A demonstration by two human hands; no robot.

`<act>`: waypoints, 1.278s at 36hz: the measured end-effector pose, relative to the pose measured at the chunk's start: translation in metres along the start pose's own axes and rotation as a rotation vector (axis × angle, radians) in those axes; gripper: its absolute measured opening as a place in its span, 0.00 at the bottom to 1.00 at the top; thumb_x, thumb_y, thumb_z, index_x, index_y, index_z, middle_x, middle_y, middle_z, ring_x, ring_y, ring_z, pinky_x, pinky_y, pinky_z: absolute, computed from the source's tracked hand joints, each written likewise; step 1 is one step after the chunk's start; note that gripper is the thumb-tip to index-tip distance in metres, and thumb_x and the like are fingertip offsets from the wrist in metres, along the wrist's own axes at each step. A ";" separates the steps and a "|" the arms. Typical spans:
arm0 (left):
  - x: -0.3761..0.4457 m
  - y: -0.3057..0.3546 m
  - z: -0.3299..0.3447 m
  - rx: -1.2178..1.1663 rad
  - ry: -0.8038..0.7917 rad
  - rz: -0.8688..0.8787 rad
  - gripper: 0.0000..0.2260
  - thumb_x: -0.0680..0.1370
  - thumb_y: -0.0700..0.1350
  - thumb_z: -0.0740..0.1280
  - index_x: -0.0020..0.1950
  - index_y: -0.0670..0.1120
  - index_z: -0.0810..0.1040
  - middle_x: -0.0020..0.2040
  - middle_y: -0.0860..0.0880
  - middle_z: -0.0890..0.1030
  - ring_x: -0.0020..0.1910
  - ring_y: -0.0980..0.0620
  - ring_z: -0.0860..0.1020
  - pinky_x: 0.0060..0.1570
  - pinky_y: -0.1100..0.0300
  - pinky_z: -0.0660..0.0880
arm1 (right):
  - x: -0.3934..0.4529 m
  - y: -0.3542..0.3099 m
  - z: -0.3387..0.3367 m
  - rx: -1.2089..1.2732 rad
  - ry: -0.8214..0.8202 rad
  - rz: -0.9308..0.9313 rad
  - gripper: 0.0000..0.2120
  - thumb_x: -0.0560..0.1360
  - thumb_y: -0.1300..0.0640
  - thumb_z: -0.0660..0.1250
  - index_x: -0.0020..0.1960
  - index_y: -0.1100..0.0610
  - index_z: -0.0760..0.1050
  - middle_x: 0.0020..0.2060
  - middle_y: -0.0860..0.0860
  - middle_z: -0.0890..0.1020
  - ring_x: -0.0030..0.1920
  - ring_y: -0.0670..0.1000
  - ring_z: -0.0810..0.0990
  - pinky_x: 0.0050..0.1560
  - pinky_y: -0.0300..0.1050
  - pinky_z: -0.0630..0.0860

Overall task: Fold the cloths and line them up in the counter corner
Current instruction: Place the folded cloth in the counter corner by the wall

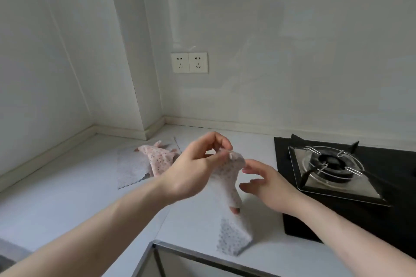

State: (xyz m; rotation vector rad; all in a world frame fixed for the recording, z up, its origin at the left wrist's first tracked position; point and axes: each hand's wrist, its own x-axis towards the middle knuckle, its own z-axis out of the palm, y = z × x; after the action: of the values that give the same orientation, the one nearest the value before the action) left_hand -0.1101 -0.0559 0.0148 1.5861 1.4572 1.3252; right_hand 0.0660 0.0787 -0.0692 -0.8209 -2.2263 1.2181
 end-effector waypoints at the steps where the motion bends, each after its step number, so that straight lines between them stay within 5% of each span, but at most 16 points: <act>1: -0.002 -0.005 0.004 0.002 0.007 0.016 0.02 0.82 0.45 0.65 0.52 0.49 0.77 0.43 0.56 0.75 0.40 0.56 0.76 0.42 0.63 0.70 | -0.003 0.003 0.002 0.001 -0.006 -0.014 0.18 0.76 0.60 0.71 0.59 0.39 0.79 0.59 0.36 0.81 0.66 0.39 0.74 0.66 0.46 0.72; 7: -0.018 -0.016 0.023 0.014 0.099 0.137 0.11 0.83 0.39 0.65 0.48 0.55 0.79 0.52 0.45 0.80 0.44 0.52 0.79 0.46 0.53 0.73 | -0.032 0.012 0.014 -0.033 0.059 -0.123 0.07 0.78 0.55 0.71 0.53 0.44 0.82 0.49 0.44 0.85 0.54 0.45 0.83 0.63 0.53 0.77; 14: -0.052 0.006 0.030 0.072 0.192 0.190 0.09 0.80 0.38 0.68 0.52 0.53 0.81 0.46 0.57 0.78 0.43 0.52 0.79 0.47 0.54 0.74 | -0.095 -0.012 0.031 -0.077 0.098 -0.149 0.03 0.76 0.56 0.72 0.47 0.48 0.83 0.45 0.43 0.86 0.49 0.44 0.83 0.59 0.47 0.78; 19: -0.079 0.031 0.032 0.149 0.144 0.189 0.06 0.82 0.43 0.68 0.52 0.53 0.82 0.47 0.53 0.76 0.43 0.53 0.78 0.49 0.56 0.76 | -0.135 -0.040 0.036 -0.113 0.115 -0.107 0.06 0.81 0.49 0.66 0.47 0.49 0.79 0.43 0.43 0.84 0.47 0.45 0.81 0.57 0.49 0.76; 22: -0.089 0.045 0.030 0.310 0.124 0.159 0.05 0.82 0.50 0.68 0.54 0.53 0.83 0.49 0.51 0.82 0.42 0.56 0.80 0.45 0.60 0.76 | -0.151 -0.056 0.032 -0.098 0.172 -0.087 0.11 0.82 0.44 0.61 0.48 0.50 0.76 0.40 0.48 0.82 0.40 0.47 0.76 0.48 0.54 0.75; 27: -0.095 0.051 0.017 0.447 0.170 0.089 0.06 0.81 0.51 0.68 0.50 0.52 0.84 0.46 0.55 0.85 0.49 0.52 0.83 0.51 0.55 0.79 | -0.166 -0.072 0.019 -0.114 0.176 -0.053 0.09 0.83 0.46 0.61 0.50 0.50 0.73 0.36 0.53 0.79 0.34 0.50 0.70 0.36 0.45 0.65; 33: -0.094 0.042 0.000 0.550 0.285 0.074 0.05 0.81 0.49 0.67 0.48 0.51 0.81 0.44 0.53 0.82 0.44 0.50 0.79 0.40 0.61 0.72 | -0.167 -0.074 0.004 -0.266 0.168 -0.086 0.07 0.80 0.45 0.67 0.54 0.46 0.78 0.38 0.49 0.84 0.37 0.46 0.77 0.44 0.46 0.73; 36: -0.088 0.040 -0.007 0.556 0.328 0.050 0.08 0.82 0.50 0.66 0.50 0.48 0.82 0.45 0.50 0.82 0.45 0.48 0.78 0.43 0.60 0.70 | -0.158 -0.076 -0.006 -0.440 0.213 -0.078 0.07 0.79 0.45 0.68 0.50 0.47 0.81 0.39 0.43 0.82 0.40 0.44 0.78 0.50 0.44 0.75; 42: -0.068 0.046 -0.019 0.515 0.463 0.037 0.07 0.82 0.48 0.66 0.48 0.47 0.80 0.43 0.50 0.79 0.45 0.48 0.76 0.45 0.60 0.68 | -0.140 -0.101 -0.029 -0.612 0.415 -0.139 0.11 0.79 0.46 0.68 0.42 0.51 0.78 0.34 0.48 0.79 0.39 0.51 0.77 0.41 0.47 0.71; 46: -0.058 0.052 -0.024 0.427 0.561 0.088 0.07 0.82 0.47 0.66 0.48 0.46 0.78 0.43 0.50 0.80 0.44 0.49 0.76 0.44 0.60 0.67 | -0.128 -0.115 -0.042 -0.719 0.478 -0.176 0.06 0.80 0.49 0.66 0.44 0.46 0.74 0.42 0.44 0.76 0.46 0.50 0.76 0.47 0.48 0.72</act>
State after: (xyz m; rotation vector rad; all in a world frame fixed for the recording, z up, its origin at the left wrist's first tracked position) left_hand -0.1080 -0.1270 0.0543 1.6183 2.1454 1.6835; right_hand 0.1521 -0.0350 0.0361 -1.0072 -2.2436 0.0787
